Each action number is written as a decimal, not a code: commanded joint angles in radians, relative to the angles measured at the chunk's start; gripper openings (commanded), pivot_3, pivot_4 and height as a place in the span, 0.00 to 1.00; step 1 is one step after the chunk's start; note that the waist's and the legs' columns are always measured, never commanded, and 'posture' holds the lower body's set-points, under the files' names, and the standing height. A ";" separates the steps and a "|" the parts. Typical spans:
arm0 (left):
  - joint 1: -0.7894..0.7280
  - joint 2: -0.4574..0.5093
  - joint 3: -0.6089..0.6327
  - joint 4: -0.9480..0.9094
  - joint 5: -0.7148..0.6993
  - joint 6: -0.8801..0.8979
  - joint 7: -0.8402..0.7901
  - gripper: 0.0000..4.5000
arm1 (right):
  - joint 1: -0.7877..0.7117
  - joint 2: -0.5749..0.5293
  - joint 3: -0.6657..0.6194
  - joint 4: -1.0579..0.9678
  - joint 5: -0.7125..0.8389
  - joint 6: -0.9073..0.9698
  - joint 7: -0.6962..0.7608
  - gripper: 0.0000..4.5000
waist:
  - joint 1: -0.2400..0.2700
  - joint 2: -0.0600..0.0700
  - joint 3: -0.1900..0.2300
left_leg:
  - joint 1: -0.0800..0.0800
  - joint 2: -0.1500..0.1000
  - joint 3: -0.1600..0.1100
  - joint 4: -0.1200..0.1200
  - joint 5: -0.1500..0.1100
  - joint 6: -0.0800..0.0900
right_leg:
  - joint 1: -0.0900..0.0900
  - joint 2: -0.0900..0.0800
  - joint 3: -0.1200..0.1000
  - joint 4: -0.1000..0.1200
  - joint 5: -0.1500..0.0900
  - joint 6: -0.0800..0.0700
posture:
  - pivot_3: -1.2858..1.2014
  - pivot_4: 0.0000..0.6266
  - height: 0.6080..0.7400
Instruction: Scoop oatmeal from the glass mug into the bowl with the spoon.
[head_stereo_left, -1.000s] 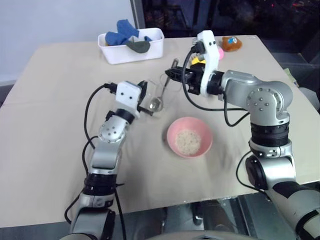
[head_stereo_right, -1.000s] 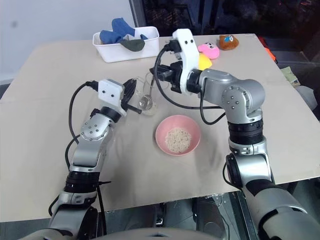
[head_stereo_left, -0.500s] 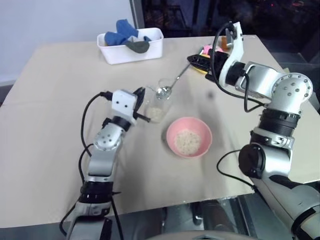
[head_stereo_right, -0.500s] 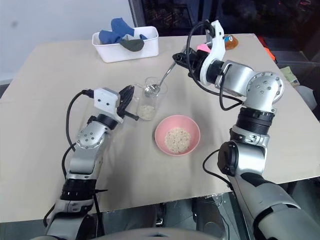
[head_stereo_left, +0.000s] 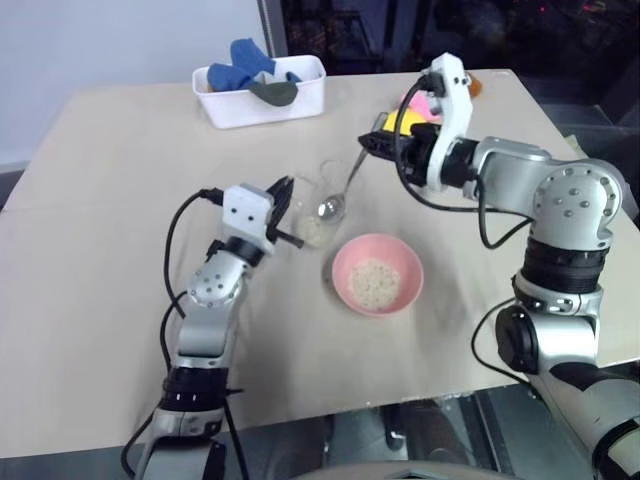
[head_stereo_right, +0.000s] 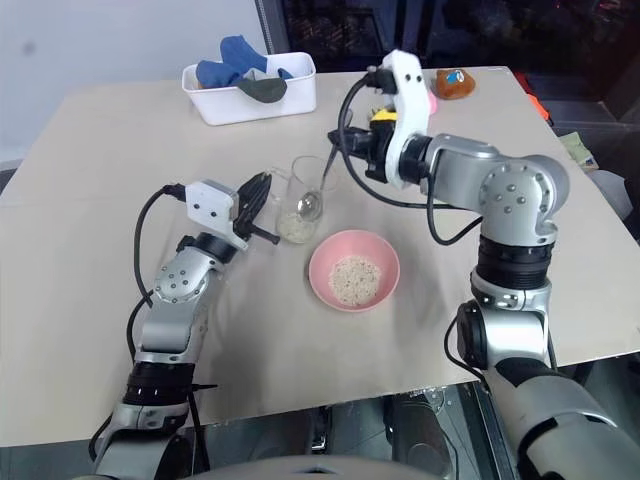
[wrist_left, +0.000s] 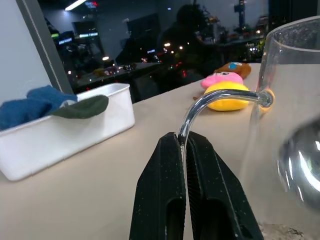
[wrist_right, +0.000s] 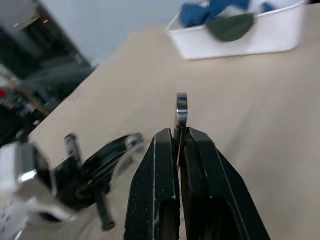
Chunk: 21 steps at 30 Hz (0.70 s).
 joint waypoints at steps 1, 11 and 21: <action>0.041 -0.016 0.028 -0.100 -0.042 0.044 0.019 0.02 | -0.002 0.028 0.024 -0.036 0.029 -0.027 0.051 0.00 | 0.000 0.000 0.000 | 0.001 0.000 0.000 0.000 0.000 0.001 | 0.000 0.000 0.001 0.000 0.000 0.000 | 0.52 0.24 1.00; 0.266 -0.045 0.046 -0.267 -0.045 0.125 0.062 0.02 | -0.025 0.006 0.158 -0.003 -0.045 -0.077 0.163 0.00 | 0.003 0.000 0.000 | 0.001 0.000 -0.002 0.000 0.000 0.001 | 0.000 0.000 0.000 0.001 0.000 0.000 | 0.52 0.24 1.00; 0.349 -0.053 0.061 -0.342 -0.086 0.193 0.077 0.32 | -0.019 -0.023 0.234 -0.012 -0.058 -0.055 0.262 0.00 | 0.003 0.000 0.000 | 0.003 0.000 -0.002 0.000 -0.001 0.001 | 0.002 0.000 0.000 0.001 0.000 0.000 | 0.52 0.24 1.00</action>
